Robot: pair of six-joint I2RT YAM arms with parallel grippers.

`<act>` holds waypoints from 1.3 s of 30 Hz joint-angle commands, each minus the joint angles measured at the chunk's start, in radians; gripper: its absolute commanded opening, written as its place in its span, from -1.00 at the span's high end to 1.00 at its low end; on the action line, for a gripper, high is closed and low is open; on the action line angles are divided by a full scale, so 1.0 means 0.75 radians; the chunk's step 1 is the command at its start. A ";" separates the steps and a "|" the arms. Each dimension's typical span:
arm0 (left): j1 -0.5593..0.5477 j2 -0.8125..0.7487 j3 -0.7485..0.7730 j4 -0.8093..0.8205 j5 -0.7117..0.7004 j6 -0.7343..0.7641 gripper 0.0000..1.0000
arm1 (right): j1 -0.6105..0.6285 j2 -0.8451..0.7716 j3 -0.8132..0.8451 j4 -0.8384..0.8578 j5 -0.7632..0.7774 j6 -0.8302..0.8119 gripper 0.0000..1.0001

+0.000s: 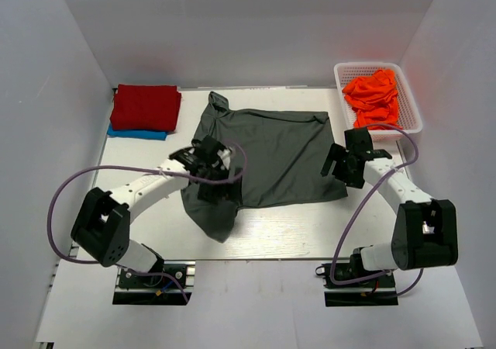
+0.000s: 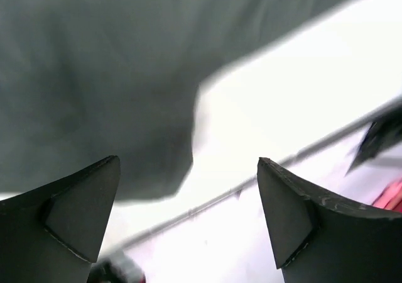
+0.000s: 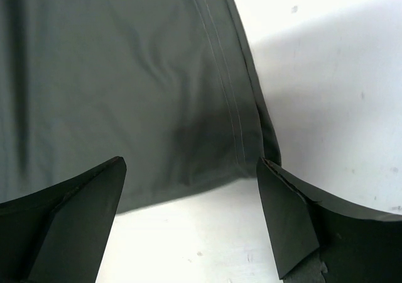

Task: Fold and stack the t-shirts
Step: Flatten out the tshirt

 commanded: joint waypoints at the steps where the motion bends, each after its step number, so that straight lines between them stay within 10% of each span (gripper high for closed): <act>1: -0.140 -0.038 -0.038 -0.107 0.021 -0.079 -1.00 | 0.000 -0.081 -0.043 0.005 -0.030 0.011 -0.81; 15: -0.365 0.271 -0.084 -0.211 -0.424 -0.116 -0.22 | -0.006 -0.187 -0.137 0.021 0.013 0.045 -0.78; 19: -0.365 0.271 -0.014 -0.250 -0.500 -0.116 0.83 | -0.004 -0.224 -0.165 0.038 0.003 0.043 -0.78; 21: -0.365 0.245 0.066 -0.283 -0.525 -0.130 1.00 | 0.000 -0.226 -0.178 0.034 -0.011 0.050 -0.78; 34: -0.365 0.020 0.275 -0.806 -0.251 -0.026 1.00 | -0.004 -0.222 -0.194 -0.024 0.011 -0.006 -0.75; 37: -0.351 -0.009 0.122 -0.878 -0.222 -0.040 0.24 | -0.006 -0.183 -0.206 -0.028 0.026 -0.016 -0.79; 39: -0.351 -0.025 0.091 -0.895 -0.188 -0.026 -0.99 | -0.004 -0.155 -0.202 -0.024 0.005 -0.056 -0.79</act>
